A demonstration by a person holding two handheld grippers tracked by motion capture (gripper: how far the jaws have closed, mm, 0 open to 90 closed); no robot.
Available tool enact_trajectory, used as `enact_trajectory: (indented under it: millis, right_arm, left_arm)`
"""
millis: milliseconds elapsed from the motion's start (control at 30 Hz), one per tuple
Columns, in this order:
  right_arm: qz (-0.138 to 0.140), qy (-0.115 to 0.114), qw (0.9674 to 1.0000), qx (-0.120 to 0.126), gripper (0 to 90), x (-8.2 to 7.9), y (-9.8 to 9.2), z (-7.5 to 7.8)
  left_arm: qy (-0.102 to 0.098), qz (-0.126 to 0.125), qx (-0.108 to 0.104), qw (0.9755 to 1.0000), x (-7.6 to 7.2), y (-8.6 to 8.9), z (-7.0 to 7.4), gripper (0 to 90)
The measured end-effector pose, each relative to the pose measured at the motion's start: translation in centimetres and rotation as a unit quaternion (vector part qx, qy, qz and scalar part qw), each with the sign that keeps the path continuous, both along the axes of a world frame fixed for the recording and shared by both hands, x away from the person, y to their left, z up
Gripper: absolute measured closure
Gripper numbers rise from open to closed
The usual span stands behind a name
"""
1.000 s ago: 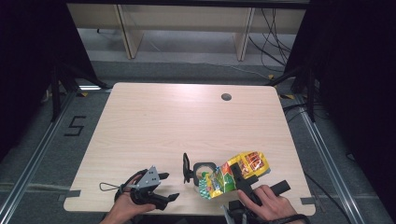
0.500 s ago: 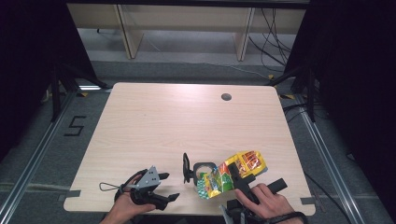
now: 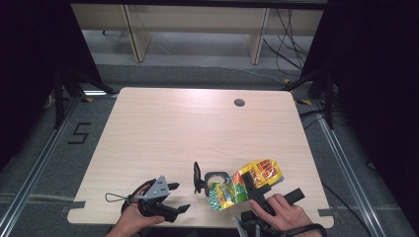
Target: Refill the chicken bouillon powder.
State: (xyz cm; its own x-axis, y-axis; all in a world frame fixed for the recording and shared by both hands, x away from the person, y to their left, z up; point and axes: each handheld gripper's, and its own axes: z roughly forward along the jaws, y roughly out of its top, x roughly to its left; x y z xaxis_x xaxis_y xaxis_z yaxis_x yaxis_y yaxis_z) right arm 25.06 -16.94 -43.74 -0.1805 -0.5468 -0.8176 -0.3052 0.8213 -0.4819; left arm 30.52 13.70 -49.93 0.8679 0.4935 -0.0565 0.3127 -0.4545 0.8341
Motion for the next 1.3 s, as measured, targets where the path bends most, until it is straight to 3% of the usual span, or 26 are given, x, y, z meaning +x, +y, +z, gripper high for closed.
enact_trajectory:
  millis: [33, 100, 133, 367, 500, 533, 633, 733, 800, 867, 900, 933, 967, 1033, 1100, 1167, 1300]
  right_arm:
    - [0.000, 0.000, 1.0000, 0.000, 42.3, 0.01, 0.00, 0.02]
    - [0.000, 0.000, 1.0000, -0.003, 42.3, -0.03, -0.03, 0.08]
    - [-0.008, 0.000, 0.9999, 0.009, 42.3, -0.16, -0.10, 0.00]
    - [-0.001, -0.003, 1.0000, 0.000, 42.3, -0.12, -0.27, 0.42]
    - [-0.007, 0.002, 0.9999, 0.014, 42.3, -0.18, -0.41, 0.30]
    - [0.003, 0.000, 1.0000, 0.003, 42.3, -0.05, -0.41, 0.45]
    - [-0.008, -0.003, 0.9999, 0.006, 42.3, -0.20, -0.45, 0.34]
    - [0.002, -0.006, 1.0000, -0.002, 42.3, -0.21, -0.44, 0.67]
    - [0.003, -0.007, 1.0000, -0.003, 42.3, -0.32, -0.30, 0.67]
    - [0.004, -0.003, 0.9999, 0.010, 42.3, -0.37, -0.24, 0.09]
    - [0.009, 0.004, 0.9999, 0.005, 42.6, -0.34, -0.07, -0.09]
    - [0.006, 0.009, 0.9998, 0.019, 42.8, -0.39, 0.00, -0.26]
    - [0.017, 0.007, 0.9998, 0.004, 42.9, -0.22, 0.03, -0.08]
    - [0.014, 0.002, 0.9999, 0.003, 43.0, -0.27, -0.16, 0.19]
    - [0.005, -0.003, 0.9997, 0.024, 43.0, -0.38, -0.37, 0.33]
    - [0.010, -0.004, 0.9999, 0.006, 43.0, -0.33, -0.24, 0.45]
    - [0.010, 0.010, 0.9997, 0.020, 43.3, -0.47, -0.10, -0.07]
  left_arm:
    - [0.010, 0.012, -0.007, 0.9999, -0.17, -0.07, -0.06, 20.8]
    - [0.010, 0.012, -0.011, 0.9998, -0.13, -0.08, -0.04, 20.8]
    - [0.011, 0.011, -0.011, 0.9998, -0.14, -0.08, -0.05, 20.8]
    - [0.010, 0.011, -0.005, 0.9999, -0.16, -0.07, -0.04, 20.8]
    - [0.005, 0.011, -0.010, 0.9999, -0.08, -0.01, -0.05, 20.8]
    - [0.005, 0.010, -0.003, 0.9999, -0.10, 0.05, 0.05, 20.8]
    - [0.005, 0.008, -0.009, 0.9999, -0.01, 0.03, 0.02, 20.8]
    - [0.003, 0.010, -0.005, 0.9999, -0.08, 0.03, 0.01, 20.8]
    - [0.007, 0.013, -0.014, 0.9998, -0.10, -0.07, -0.04, 20.8]
    - [0.003, 0.010, -0.008, 0.9999, -0.07, 0.00, -0.02, 20.8]
    - [0.004, 0.010, -0.005, 0.9999, -0.10, 0.03, 0.01, 20.8]
    - [0.004, 0.010, -0.005, 0.9999, -0.09, 0.03, 0.02, 20.8]
    - [0.003, 0.010, -0.009, 0.9999, -0.06, -0.01, -0.01, 20.8]
    - [0.003, 0.010, -0.009, 0.9999, -0.08, -0.01, -0.03, 20.8]
    - [0.010, 0.010, -0.008, 0.9999, -0.13, -0.02, -0.03, 20.8]
    - [0.010, 0.011, -0.011, 0.9998, -0.11, -0.07, -0.05, 20.8]
    - [-0.001, 0.002, -0.002, 1.0000, 0.00, -0.04, -0.04, 20.8]
